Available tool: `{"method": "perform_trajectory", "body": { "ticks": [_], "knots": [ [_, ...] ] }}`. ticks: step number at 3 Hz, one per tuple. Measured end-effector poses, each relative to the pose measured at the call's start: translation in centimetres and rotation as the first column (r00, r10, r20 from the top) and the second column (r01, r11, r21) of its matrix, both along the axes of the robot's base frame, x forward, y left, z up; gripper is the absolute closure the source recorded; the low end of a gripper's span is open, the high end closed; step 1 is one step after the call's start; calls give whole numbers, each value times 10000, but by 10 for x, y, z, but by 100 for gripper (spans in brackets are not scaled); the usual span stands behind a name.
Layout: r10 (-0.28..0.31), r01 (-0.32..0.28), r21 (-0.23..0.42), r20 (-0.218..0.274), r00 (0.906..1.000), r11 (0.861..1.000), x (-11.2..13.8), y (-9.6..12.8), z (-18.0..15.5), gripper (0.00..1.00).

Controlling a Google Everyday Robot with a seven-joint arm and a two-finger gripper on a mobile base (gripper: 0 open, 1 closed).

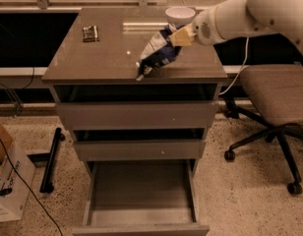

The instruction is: Pick blue chip bag from bottom drawer and place on counter

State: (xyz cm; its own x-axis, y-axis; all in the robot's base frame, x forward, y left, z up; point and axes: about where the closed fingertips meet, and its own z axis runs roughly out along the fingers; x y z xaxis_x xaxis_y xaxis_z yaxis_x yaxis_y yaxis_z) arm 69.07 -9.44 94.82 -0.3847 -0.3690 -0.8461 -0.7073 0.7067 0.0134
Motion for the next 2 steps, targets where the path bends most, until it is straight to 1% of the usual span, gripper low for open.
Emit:
{"method": "perform_trajectory", "body": {
  "ticks": [1, 2],
  "knots": [
    [151, -149, 130, -155, 9998, 9998, 44, 23, -14, 100],
    [212, -210, 79, -144, 9997, 9997, 81, 44, -18, 81]
  ]
}}
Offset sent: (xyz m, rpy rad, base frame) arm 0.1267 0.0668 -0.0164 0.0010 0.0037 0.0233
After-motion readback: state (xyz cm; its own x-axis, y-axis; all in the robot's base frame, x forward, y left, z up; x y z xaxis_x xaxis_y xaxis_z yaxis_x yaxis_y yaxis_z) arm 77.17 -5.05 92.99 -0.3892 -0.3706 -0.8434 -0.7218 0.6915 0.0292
